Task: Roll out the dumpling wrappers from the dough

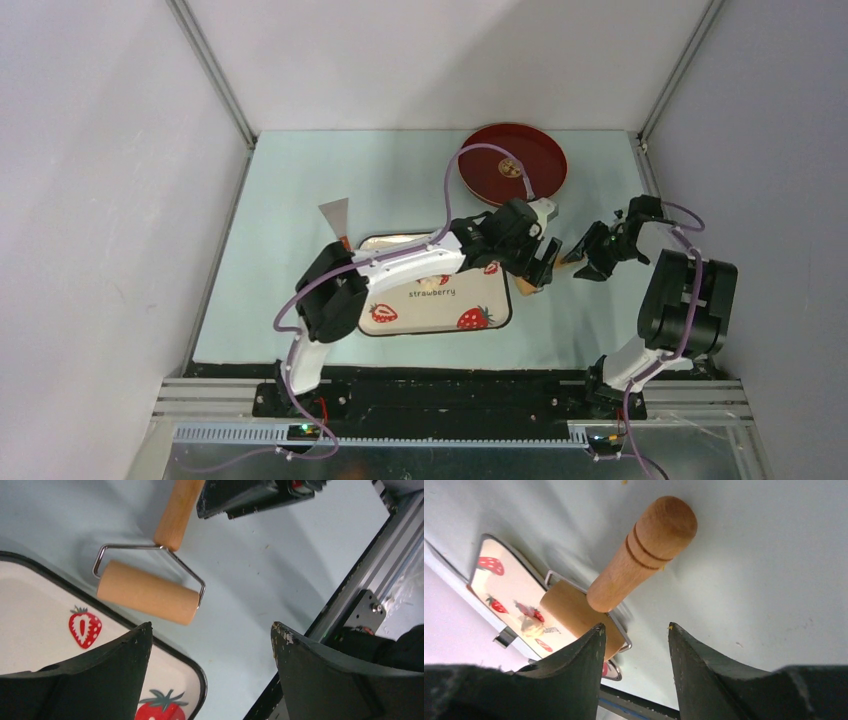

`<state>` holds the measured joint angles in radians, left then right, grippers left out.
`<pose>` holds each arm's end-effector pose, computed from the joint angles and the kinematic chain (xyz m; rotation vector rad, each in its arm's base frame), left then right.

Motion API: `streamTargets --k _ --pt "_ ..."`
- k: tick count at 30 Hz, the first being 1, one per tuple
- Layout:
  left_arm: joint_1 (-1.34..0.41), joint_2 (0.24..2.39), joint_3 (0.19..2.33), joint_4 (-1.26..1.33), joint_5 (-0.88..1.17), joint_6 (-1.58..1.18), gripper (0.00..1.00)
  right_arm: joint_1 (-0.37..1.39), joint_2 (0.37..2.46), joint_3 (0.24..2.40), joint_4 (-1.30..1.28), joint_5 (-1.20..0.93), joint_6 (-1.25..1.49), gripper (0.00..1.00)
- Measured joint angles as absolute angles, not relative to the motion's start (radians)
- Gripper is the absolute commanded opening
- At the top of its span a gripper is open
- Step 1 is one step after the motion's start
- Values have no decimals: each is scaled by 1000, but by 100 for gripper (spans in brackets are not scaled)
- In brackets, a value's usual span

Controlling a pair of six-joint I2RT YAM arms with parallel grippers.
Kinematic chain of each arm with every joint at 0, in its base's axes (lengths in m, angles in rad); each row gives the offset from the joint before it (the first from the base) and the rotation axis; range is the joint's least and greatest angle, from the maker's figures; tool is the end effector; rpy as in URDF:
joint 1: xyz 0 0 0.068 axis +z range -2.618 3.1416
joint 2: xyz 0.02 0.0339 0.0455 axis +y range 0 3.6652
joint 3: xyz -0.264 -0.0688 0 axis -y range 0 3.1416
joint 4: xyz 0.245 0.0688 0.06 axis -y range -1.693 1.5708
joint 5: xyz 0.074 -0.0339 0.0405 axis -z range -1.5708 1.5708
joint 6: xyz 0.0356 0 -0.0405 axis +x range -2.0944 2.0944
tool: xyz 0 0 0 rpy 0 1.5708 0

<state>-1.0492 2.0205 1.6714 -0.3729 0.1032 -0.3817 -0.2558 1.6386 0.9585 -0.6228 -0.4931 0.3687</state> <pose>0.2298 -0.4073 0.2515 0.8534 2.2874 -0.8186 0.2887 -0.0581 0.1679 0.7740 2.7086 0.7288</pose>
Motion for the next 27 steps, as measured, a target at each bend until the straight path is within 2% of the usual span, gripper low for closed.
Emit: streamTargets --k 6,17,27 --pt "-1052 2112 1791 -371 89 -424 86 -272 1578 926 -624 -534 372 48" --pt "-1053 2261 1891 -369 71 -517 68 -408 1460 896 -651 -537 374 48" --pt "-1060 2376 1962 -390 40 -559 62 -427 1441 881 -659 -524 373 48"
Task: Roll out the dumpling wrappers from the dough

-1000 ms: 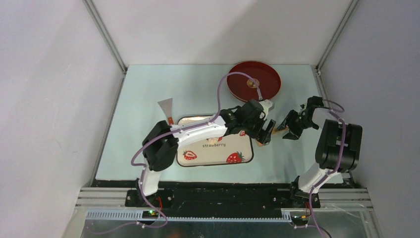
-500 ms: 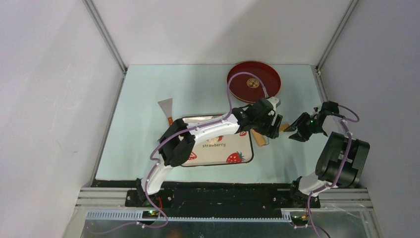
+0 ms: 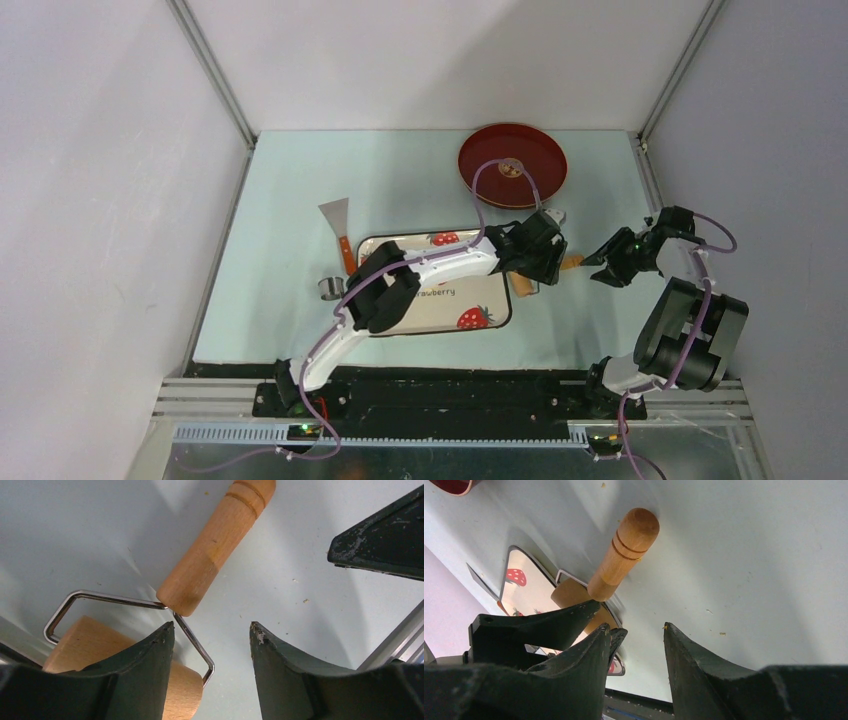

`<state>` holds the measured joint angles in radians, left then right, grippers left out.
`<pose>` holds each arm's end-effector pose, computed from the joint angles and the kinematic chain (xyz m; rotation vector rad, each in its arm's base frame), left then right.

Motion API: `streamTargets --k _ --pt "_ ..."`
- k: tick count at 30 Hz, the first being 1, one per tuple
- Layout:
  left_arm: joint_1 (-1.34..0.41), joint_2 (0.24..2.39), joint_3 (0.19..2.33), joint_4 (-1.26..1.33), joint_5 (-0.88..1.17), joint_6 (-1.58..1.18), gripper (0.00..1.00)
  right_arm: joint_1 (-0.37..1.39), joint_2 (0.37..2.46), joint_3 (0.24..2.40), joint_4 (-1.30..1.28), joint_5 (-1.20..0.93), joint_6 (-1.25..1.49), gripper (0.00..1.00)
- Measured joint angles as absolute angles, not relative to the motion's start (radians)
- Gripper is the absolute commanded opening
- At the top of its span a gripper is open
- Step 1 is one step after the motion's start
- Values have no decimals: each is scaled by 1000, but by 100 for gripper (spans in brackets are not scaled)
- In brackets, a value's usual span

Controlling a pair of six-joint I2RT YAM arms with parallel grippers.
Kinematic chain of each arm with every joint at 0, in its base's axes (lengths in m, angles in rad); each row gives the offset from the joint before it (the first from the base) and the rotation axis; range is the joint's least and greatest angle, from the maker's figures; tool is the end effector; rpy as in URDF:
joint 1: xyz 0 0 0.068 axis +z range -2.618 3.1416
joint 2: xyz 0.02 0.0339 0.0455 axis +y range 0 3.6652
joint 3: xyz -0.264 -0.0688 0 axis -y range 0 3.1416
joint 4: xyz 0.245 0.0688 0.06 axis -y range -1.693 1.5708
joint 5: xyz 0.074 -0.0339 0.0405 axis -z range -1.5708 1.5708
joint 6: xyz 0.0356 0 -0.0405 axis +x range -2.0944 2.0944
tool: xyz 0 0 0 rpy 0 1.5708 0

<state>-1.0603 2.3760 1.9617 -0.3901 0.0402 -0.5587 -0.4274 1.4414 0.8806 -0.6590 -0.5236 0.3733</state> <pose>0.2600 -0.4673 0.1738 0.6483 2.4478 -0.7741 0.2452 -0.0921 0.1974 0.9322 2.5311 0.7087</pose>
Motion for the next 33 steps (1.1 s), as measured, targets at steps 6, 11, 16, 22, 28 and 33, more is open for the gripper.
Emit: streamTargets --k 6,11,16,22,28,33 --pt "-1064 2401 2016 -453 2 -571 55 -431 1441 881 -659 -521 373 48" --pt "-1069 2403 2023 -486 -6 -579 51 -436 1441 881 -660 -521 373 48" --pt "-1084 2406 2035 -543 -25 -580 56 -437 1440 881 -661 -521 373 48" --pt "-1113 2428 2092 -615 -61 -579 54 -437 1420 881 -661 -521 373 48" --pt "-1141 2429 2097 -653 -100 -579 44 -437 1412 880 -661 -529 373 48" --pt "-1147 2442 2104 -674 -105 -581 12 -437 1397 862 -664 -532 374 48"
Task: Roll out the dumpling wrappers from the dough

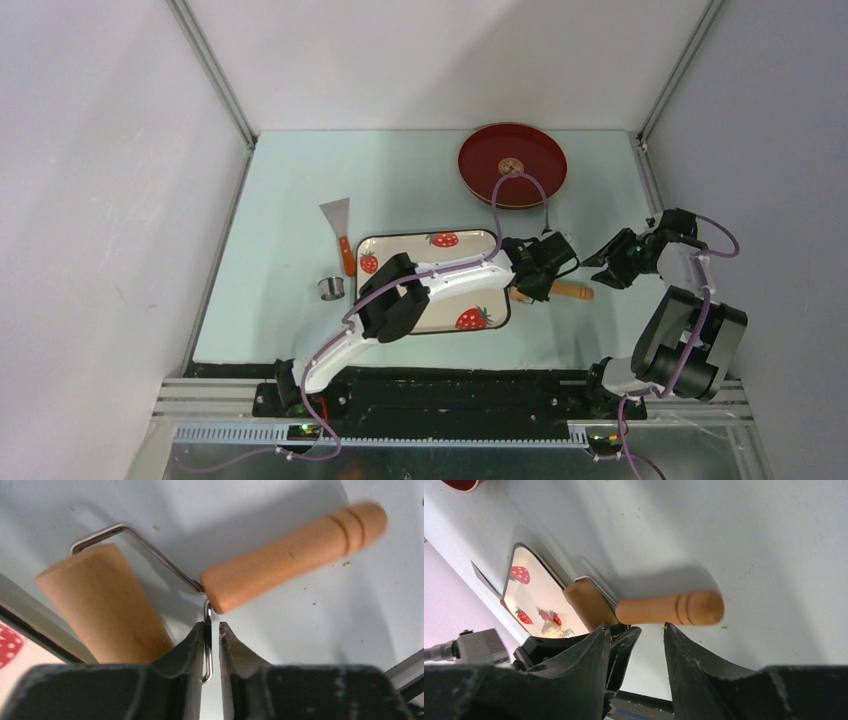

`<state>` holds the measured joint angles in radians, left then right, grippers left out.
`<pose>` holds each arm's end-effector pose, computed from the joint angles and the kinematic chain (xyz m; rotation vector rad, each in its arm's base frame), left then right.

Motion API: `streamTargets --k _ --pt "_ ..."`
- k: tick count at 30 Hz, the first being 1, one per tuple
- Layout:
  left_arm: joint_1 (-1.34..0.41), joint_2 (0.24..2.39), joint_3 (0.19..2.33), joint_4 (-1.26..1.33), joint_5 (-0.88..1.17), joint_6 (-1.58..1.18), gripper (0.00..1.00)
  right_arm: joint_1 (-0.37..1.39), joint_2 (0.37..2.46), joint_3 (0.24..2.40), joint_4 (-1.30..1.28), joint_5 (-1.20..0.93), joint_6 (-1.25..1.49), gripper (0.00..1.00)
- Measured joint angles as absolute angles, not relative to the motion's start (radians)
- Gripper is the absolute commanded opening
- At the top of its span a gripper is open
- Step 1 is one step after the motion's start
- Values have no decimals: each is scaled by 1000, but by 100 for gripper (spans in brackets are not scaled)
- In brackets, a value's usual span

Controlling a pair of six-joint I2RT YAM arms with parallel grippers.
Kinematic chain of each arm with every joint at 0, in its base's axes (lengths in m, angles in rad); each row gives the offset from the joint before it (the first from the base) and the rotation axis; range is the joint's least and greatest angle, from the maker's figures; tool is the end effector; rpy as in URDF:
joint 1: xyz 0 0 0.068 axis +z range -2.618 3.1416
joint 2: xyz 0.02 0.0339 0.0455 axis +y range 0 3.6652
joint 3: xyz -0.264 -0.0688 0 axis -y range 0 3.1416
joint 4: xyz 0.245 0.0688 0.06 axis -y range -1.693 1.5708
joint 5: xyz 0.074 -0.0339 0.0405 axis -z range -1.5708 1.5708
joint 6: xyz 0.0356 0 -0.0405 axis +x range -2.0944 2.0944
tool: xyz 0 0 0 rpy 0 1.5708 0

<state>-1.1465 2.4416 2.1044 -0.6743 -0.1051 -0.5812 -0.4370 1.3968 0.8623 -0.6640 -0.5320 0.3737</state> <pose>0.2220 -0.4824 0.1664 0.7028 2.5640 -0.4896 0.2376 -0.0910 0.2028 0.9269 2.5073 0.7111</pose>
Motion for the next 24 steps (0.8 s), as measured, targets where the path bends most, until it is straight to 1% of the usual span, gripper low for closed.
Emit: streamTargets --k 2,4,8,17,24 --pt "-1146 2448 2104 -682 -105 -587 2 -437 1393 859 -664 -532 373 48" --pt "-1147 2450 2105 -684 -102 -592 0 -437 1383 853 -665 -533 374 49" --pt "-1148 2450 2110 -695 -106 -594 0 -437 1353 848 -670 -543 382 51" --pt "-1145 2423 2112 -719 -161 -574 0 -437 1256 848 -676 -596 389 71" --pt "-1149 2321 2106 -752 -250 -537 0 -443 1120 869 -688 -629 400 79"
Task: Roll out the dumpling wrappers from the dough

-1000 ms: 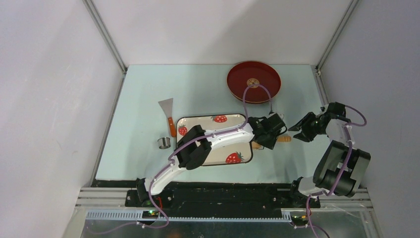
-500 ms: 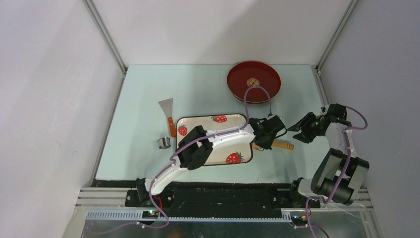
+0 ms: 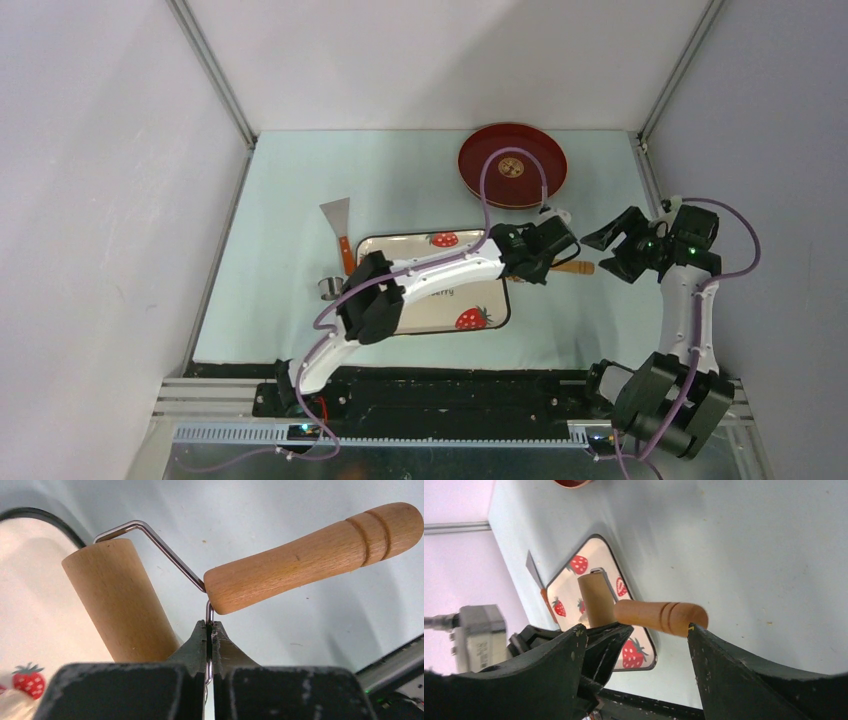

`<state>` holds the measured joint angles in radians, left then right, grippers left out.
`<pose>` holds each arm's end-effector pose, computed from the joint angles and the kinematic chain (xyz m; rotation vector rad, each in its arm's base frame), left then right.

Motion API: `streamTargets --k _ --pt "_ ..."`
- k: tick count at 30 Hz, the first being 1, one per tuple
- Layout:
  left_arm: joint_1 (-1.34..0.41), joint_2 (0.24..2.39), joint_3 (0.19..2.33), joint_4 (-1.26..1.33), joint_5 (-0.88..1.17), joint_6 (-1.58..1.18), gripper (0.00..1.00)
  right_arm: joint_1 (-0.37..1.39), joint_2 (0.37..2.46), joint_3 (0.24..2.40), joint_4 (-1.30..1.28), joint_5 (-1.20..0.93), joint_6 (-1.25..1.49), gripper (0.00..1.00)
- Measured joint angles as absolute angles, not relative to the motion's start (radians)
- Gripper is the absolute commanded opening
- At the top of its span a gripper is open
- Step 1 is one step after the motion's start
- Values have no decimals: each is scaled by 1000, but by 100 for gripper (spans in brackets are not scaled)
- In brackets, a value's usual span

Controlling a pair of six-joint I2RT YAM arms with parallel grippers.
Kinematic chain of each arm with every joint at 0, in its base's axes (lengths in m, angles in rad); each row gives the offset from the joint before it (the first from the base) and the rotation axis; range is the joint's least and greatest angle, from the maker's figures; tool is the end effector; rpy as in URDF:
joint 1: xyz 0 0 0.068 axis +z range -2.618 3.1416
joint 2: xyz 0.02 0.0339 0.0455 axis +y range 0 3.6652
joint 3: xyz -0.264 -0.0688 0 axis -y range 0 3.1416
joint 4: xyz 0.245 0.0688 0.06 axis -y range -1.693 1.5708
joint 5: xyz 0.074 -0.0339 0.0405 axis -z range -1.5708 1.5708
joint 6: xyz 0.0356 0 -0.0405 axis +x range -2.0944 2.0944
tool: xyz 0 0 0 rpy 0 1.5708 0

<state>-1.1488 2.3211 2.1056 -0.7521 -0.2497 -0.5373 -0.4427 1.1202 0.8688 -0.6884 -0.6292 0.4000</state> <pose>0.2184 -0.4651 0.2235 0.6684 2.4464 -0.3771 0.2059 -0.0744 0.2653 0.7484 2.2925 0.7635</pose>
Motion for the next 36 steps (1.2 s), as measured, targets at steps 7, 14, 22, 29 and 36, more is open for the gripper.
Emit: streamTargets --k 7,14,22,29,36 --pt "-1151 2129 1980 -737 -323 -496 0 -442 1077 943 -715 -715 390 84" --pt "-1132 1890 1642 -715 -368 -488 0 -339 1077 947 -762 -799 335 86" --pt "-1063 1543 1208 -653 -356 -498 0 -51 1106 928 -679 -876 399 86" --pt "-1001 1240 949 -605 -333 -531 0 222 1118 789 -387 -889 651 86" --pt "-1001 1092 852 -588 -308 -569 0 488 1249 777 -86 -858 861 84"
